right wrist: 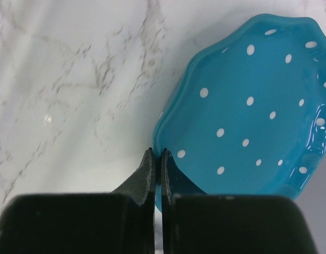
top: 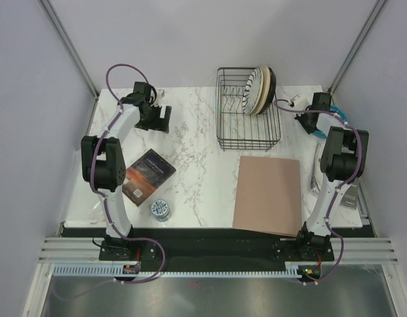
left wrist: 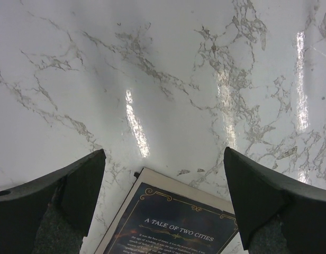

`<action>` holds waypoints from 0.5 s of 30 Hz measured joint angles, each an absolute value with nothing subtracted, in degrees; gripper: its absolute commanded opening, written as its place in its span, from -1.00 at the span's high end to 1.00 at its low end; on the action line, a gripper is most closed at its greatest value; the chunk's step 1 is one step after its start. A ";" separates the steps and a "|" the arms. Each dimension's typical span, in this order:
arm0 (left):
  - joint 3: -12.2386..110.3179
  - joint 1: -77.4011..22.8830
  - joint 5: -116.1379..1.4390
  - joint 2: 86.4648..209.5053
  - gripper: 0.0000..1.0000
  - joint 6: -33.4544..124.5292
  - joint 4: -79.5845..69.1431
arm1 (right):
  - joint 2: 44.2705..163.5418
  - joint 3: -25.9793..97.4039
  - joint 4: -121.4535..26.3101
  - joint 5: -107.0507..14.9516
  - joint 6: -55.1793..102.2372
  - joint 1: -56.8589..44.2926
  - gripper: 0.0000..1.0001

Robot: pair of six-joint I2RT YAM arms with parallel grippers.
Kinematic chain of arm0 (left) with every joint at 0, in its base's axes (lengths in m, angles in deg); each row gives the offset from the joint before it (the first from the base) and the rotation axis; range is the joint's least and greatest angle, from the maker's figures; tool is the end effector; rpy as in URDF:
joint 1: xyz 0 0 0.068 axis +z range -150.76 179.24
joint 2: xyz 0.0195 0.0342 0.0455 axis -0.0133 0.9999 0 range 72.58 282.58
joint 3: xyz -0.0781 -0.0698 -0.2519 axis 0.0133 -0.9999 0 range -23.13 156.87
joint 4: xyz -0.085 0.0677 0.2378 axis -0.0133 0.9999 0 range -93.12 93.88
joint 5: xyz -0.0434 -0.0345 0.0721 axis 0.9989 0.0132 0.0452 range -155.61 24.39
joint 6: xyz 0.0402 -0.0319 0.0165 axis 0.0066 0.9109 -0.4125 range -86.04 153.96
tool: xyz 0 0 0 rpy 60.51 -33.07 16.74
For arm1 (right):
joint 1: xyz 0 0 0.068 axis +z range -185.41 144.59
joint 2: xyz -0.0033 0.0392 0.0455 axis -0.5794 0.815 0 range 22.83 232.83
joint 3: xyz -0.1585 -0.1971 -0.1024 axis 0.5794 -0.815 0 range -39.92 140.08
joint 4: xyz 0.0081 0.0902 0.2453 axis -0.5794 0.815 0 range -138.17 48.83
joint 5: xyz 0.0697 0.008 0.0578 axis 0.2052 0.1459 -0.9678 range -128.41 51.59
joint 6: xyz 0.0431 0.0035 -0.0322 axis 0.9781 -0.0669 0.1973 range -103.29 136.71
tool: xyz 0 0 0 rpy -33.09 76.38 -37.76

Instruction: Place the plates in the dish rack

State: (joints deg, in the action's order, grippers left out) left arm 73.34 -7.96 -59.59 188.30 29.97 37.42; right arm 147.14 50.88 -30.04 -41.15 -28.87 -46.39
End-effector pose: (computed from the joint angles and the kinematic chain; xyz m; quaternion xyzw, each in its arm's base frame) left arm 0.4368 -0.0589 0.2327 0.1075 0.9582 -0.0580 0.2587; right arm 0.4659 -0.0887 0.1604 -0.2883 0.8991 -0.1358 0.3000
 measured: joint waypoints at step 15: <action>71.72 -7.96 -60.11 184.17 -1.00 31.04 34.79 | 122.94 40.28 -17.78 -42.07 -32.15 -44.47 1.00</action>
State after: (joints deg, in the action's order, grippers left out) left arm 71.72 -7.96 -60.11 184.17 31.04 34.79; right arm 122.94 40.28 -17.78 -42.07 -32.15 -44.47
